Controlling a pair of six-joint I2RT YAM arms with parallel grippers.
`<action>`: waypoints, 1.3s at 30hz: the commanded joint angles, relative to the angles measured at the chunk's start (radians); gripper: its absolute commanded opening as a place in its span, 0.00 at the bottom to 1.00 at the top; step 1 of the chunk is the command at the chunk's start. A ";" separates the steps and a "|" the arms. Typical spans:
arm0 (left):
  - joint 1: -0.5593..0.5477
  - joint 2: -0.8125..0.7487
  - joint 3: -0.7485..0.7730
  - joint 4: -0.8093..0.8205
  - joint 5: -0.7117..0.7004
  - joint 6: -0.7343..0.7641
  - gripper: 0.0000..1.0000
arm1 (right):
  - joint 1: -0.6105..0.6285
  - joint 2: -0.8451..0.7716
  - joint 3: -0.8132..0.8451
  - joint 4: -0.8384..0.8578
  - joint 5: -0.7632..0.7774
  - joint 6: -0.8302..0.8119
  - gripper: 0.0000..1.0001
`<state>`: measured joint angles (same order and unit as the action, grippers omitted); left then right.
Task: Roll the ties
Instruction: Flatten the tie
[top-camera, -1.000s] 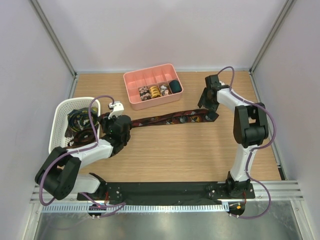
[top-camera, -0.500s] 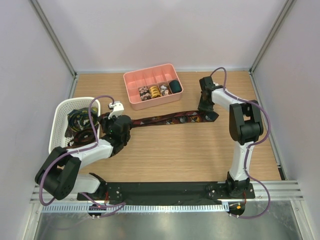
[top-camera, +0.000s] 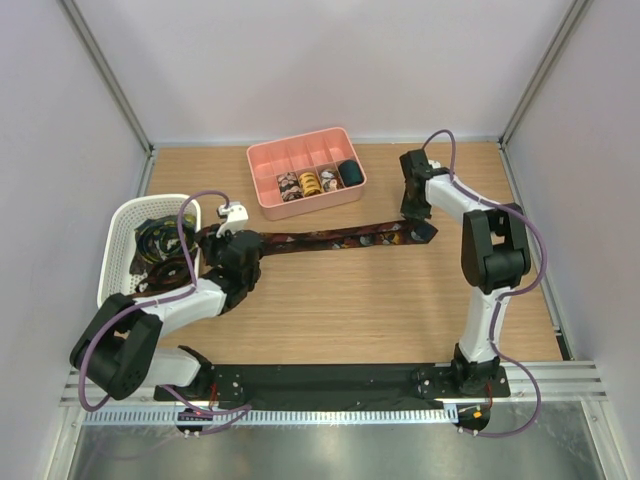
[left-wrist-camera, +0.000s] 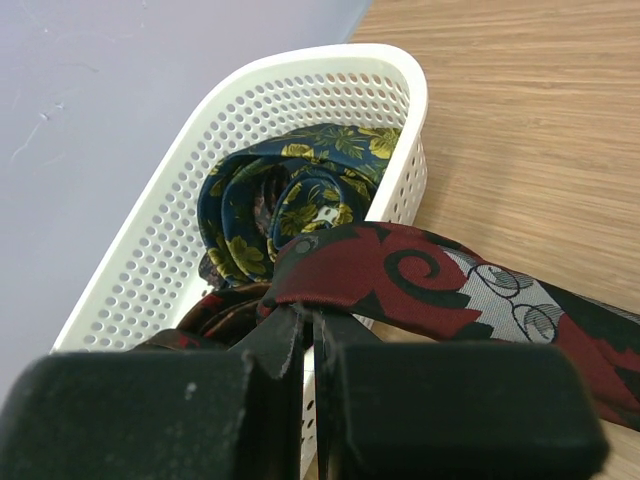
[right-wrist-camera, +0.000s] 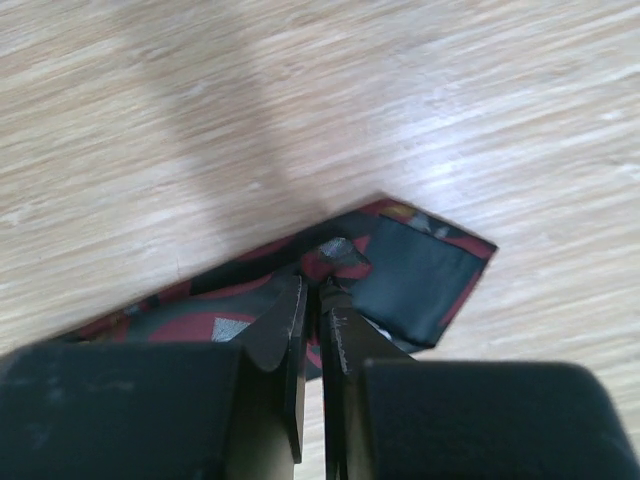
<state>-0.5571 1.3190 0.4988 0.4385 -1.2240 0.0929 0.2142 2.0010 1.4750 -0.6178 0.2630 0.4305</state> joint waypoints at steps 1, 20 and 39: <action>-0.003 0.011 -0.006 0.160 -0.065 0.051 0.00 | 0.002 -0.110 -0.036 -0.002 0.056 -0.007 0.12; -0.004 -0.181 0.043 -0.313 0.038 -0.268 0.85 | -0.052 -0.025 -0.105 0.087 -0.050 0.014 0.13; -0.006 -0.360 0.047 -0.469 0.176 -0.395 1.00 | -0.078 -0.002 -0.097 0.067 -0.031 0.007 0.20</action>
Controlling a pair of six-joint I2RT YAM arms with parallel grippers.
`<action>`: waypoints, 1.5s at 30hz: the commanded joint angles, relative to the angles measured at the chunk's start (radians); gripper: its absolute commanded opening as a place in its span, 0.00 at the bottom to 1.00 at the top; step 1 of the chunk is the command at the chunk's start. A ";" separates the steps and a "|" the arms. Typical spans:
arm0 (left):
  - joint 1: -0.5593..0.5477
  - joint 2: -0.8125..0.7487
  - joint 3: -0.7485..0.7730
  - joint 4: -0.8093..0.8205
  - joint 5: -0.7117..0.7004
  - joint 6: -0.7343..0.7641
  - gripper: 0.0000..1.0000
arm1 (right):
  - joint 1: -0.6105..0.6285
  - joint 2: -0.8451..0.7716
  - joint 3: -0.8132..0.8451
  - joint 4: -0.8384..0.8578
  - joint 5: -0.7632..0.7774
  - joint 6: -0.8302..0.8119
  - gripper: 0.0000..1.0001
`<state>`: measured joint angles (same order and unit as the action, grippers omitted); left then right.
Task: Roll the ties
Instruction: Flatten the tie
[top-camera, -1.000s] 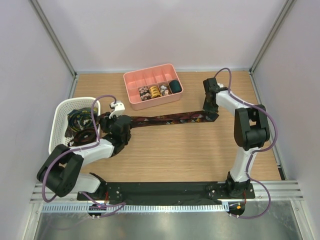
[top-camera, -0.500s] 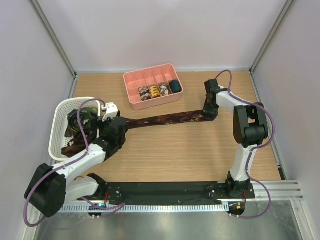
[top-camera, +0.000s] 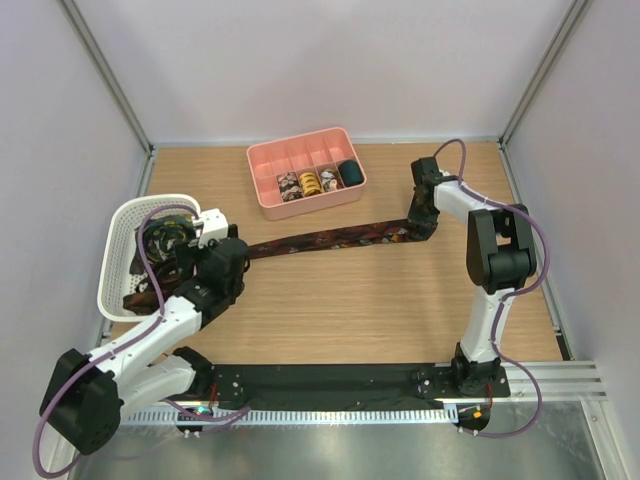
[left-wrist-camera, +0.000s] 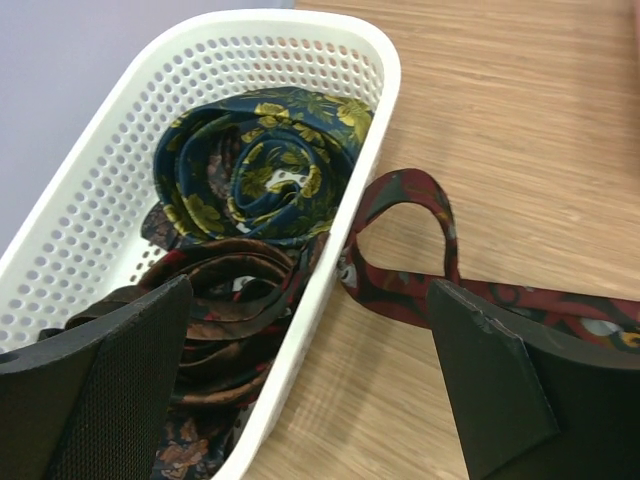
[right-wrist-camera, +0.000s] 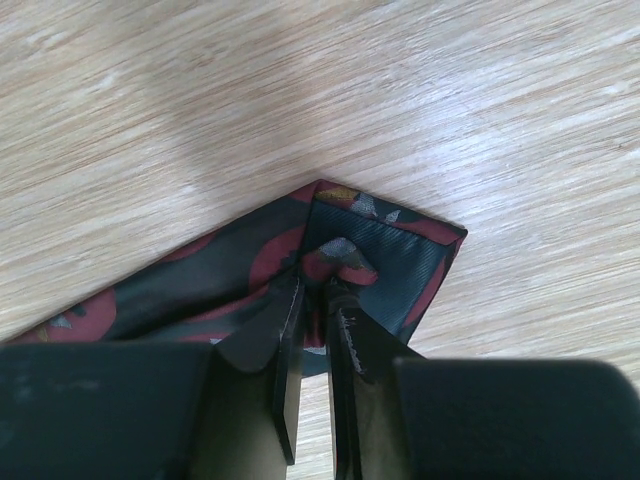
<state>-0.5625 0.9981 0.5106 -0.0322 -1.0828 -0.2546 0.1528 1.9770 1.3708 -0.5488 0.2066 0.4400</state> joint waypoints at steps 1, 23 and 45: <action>-0.004 -0.044 0.029 0.002 0.059 -0.058 1.00 | -0.030 0.028 0.005 0.000 0.019 0.000 0.20; -0.077 -0.110 -0.050 0.064 0.192 -0.294 1.00 | -0.300 0.171 0.344 -0.112 0.031 -0.153 0.52; -0.004 0.103 0.127 -0.127 0.237 -0.453 0.73 | -0.072 -0.249 0.071 -0.002 -0.091 -0.081 0.72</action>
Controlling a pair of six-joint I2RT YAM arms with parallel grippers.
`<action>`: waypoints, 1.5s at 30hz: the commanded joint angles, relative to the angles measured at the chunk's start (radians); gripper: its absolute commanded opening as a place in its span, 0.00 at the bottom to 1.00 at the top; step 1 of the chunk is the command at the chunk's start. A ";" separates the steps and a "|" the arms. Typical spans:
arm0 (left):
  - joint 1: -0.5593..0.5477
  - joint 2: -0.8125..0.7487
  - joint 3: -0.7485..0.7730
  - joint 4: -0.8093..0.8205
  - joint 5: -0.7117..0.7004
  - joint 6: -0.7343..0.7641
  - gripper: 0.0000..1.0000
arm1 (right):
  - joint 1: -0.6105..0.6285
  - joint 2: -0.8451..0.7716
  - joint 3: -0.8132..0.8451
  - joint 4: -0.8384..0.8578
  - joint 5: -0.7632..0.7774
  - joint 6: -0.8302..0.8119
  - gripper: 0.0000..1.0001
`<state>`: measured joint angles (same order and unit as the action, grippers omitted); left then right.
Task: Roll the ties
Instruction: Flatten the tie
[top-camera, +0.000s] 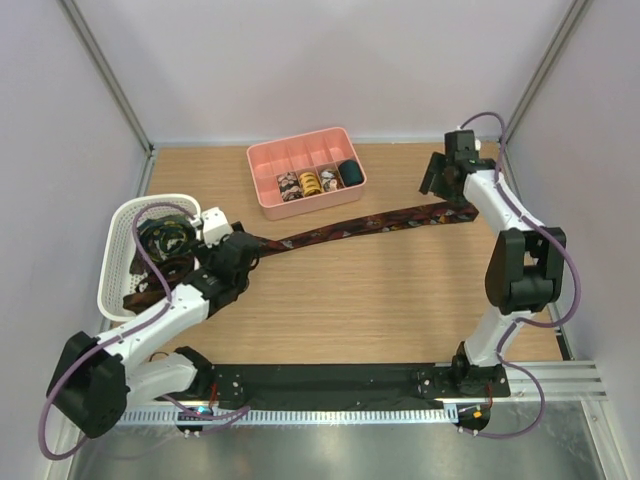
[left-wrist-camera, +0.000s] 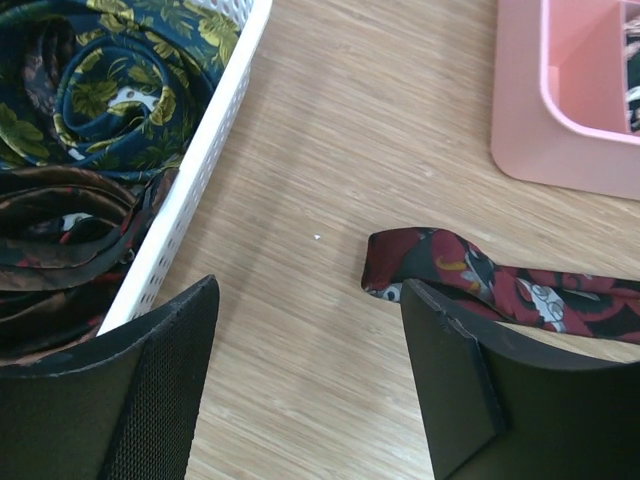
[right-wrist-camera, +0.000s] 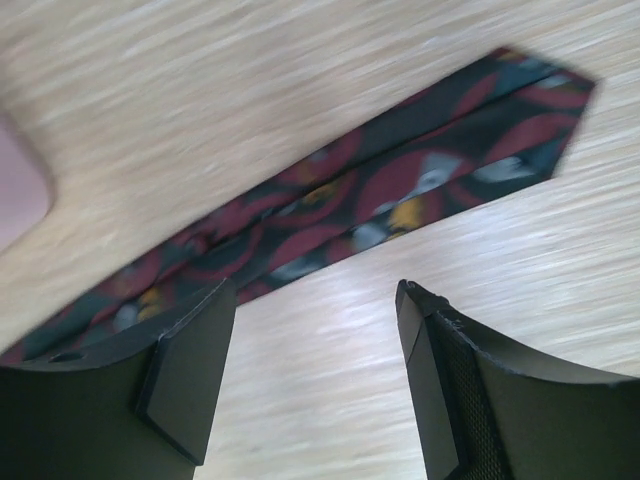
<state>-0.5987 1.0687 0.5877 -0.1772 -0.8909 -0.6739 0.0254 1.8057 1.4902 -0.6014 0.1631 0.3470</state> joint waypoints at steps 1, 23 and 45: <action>0.043 0.046 0.057 0.024 0.058 -0.033 0.72 | 0.094 -0.091 -0.065 0.063 -0.080 0.020 0.72; 0.142 0.369 0.236 0.082 0.365 0.066 0.78 | 0.335 -0.121 -0.312 0.348 -0.195 0.047 0.70; 0.155 0.425 0.163 0.067 0.288 -0.027 0.08 | 0.344 0.024 -0.363 0.476 -0.229 0.056 0.65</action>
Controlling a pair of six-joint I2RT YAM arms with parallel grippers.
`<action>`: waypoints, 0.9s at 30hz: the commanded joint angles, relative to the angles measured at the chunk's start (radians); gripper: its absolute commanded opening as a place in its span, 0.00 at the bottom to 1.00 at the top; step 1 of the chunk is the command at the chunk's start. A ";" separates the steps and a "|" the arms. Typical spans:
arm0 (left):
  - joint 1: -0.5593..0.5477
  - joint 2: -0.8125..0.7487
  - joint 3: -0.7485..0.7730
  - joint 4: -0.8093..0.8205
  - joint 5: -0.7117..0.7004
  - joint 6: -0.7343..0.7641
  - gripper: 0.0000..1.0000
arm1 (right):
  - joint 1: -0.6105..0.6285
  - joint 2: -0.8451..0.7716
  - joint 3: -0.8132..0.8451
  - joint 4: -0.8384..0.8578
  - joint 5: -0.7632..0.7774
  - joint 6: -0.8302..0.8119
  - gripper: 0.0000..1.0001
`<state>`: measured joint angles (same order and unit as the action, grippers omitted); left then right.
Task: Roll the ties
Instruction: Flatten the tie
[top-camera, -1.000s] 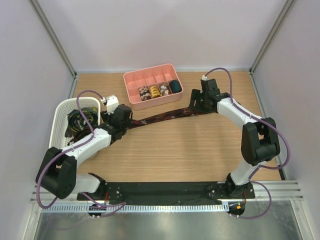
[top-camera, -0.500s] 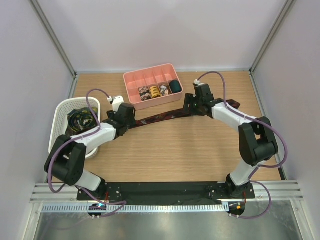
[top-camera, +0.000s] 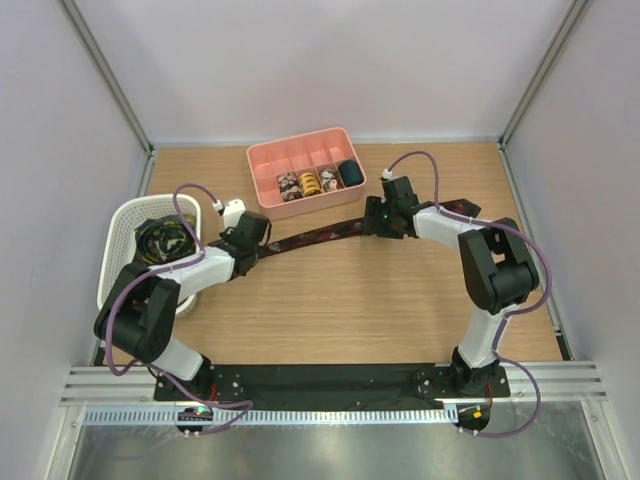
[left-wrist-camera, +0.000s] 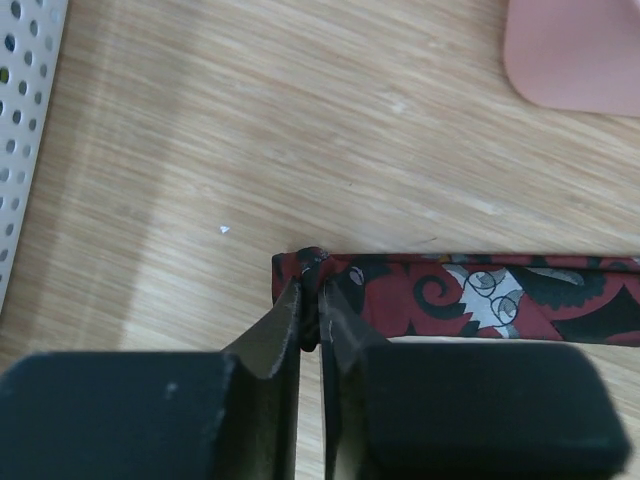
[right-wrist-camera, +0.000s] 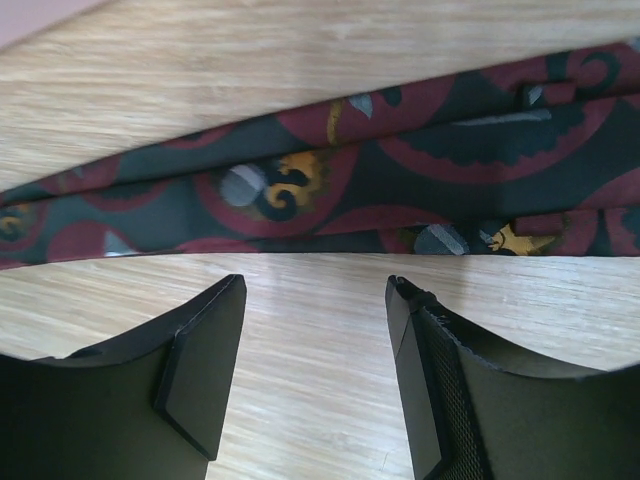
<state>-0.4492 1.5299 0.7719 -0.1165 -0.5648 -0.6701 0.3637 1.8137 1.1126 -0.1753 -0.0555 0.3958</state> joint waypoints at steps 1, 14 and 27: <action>0.007 -0.036 -0.028 0.006 -0.030 -0.039 0.06 | 0.006 0.027 0.016 0.053 -0.010 0.009 0.65; 0.004 -0.089 -0.104 0.011 0.026 -0.063 0.00 | -0.035 -0.031 0.050 -0.082 0.244 0.021 0.64; -0.075 -0.280 -0.220 -0.064 0.092 -0.157 0.00 | -0.419 0.001 -0.004 -0.033 0.094 0.175 0.68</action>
<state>-0.5217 1.3033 0.5690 -0.1558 -0.4858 -0.7902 -0.0090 1.8145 1.1133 -0.2398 0.0776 0.5056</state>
